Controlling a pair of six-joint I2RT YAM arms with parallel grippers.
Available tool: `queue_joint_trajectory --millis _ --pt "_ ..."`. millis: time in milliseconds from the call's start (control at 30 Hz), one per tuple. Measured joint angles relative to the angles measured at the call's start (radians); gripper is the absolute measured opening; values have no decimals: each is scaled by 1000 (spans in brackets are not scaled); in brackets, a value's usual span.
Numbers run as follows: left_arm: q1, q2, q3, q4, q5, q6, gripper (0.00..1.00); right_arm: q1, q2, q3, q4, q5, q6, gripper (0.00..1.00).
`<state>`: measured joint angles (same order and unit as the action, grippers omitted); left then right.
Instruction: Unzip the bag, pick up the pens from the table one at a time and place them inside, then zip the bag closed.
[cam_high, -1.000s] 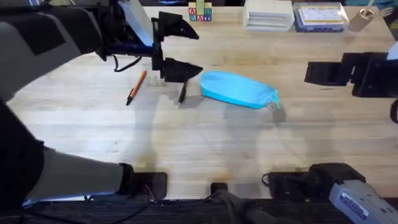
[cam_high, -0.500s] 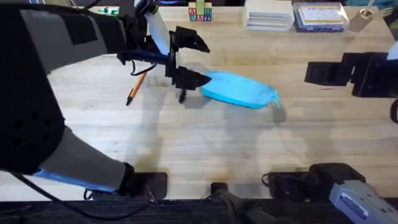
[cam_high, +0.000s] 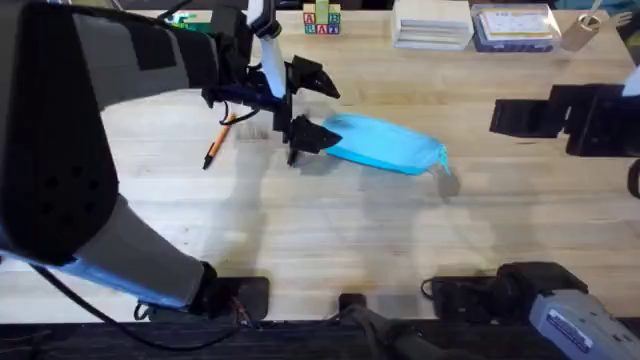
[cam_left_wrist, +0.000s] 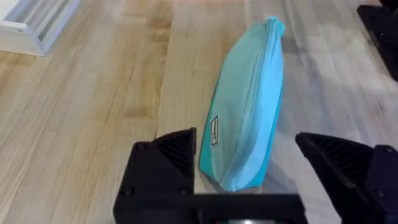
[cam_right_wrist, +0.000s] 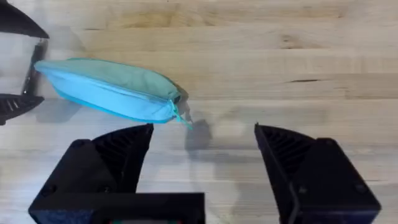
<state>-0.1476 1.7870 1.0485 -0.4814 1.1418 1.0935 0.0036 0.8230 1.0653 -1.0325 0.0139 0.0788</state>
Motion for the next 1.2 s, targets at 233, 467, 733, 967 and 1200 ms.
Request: queue_joint_trajectory --millis 233,467,733,967,1200 --pt "-24 0 0 3 -48 0 992 0 0 0 0 0 0 998" --pt "-26 0 0 2 -89 0 991 0 0 0 0 0 0 998" --pt "-27 0 0 2 -104 0 991 0 0 0 0 0 0 998" --pt "-27 0 0 -7 -114 0 991 0 0 0 0 0 0 998" --pt "-27 15 0 -26 -115 0 993 0 0 0 0 0 0 998"
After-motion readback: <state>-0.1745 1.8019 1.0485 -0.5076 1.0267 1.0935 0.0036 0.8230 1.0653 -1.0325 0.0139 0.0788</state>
